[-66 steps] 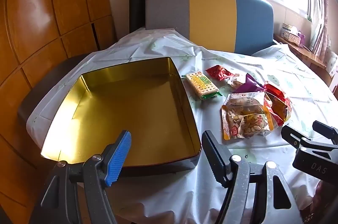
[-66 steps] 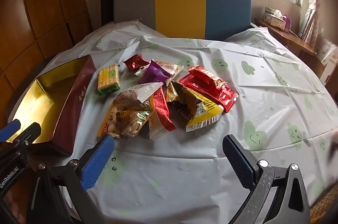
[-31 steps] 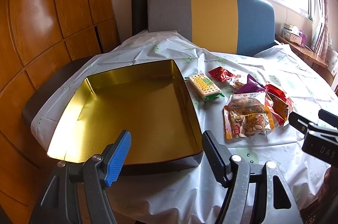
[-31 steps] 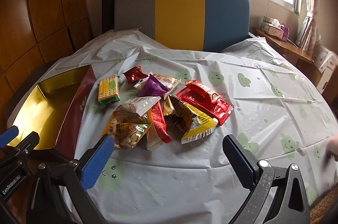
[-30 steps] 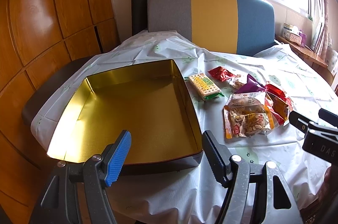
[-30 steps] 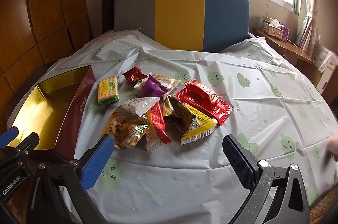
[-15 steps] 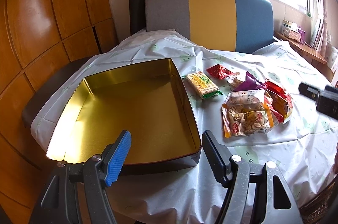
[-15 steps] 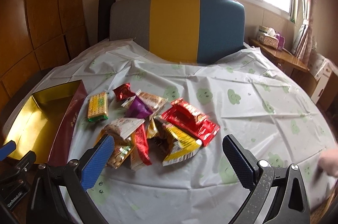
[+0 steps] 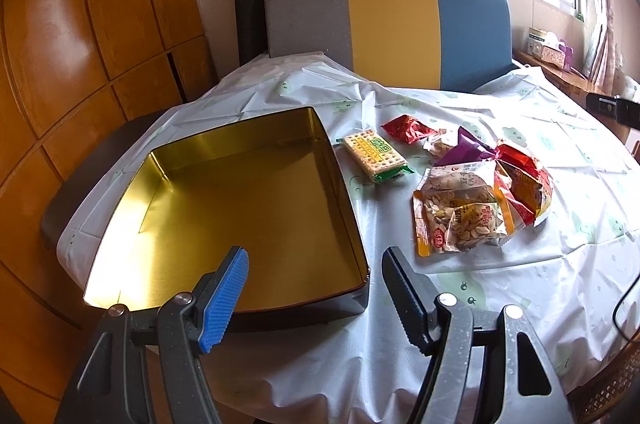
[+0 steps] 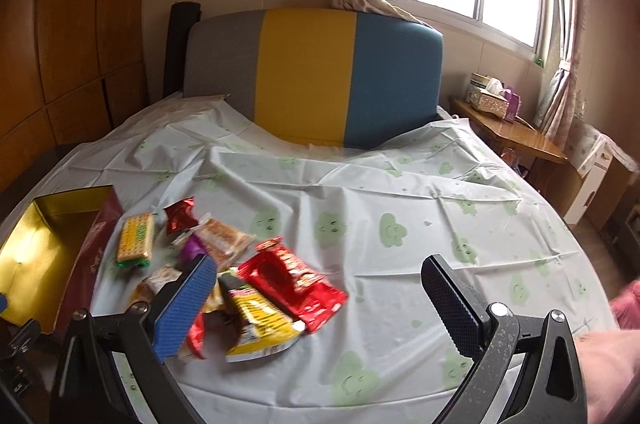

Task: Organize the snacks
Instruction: 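Reach the left tool to the clear nut bag and close on it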

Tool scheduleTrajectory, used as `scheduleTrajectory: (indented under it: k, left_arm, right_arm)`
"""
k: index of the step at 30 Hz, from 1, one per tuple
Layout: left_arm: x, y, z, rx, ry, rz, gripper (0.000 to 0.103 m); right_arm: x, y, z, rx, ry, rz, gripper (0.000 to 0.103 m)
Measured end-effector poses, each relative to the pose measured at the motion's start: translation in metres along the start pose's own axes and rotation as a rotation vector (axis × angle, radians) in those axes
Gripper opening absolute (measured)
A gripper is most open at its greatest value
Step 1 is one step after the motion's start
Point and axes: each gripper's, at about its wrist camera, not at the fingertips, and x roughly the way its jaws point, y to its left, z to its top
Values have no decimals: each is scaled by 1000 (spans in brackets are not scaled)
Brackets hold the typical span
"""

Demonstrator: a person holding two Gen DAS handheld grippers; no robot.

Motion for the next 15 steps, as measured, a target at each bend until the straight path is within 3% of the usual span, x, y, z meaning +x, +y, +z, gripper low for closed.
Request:
scheduleTrajectory:
  k: [4,7,12,15]
  left_arm:
    - [2,-6,1,22,6,-24,71]
    - [4,-8,4,29,22,-110,71]
    - [11,-16,14,43,56,-222,71]
    - [20,-23,25,67,107,-267,71]
  right_arm:
    - [20,-28,8,0,37,-28,103]
    - [37,-49,9,25,70,-46,103]
    - [63,-81,0,197,166,-9,103]
    - [63,-87,-1,243,168,19,103]
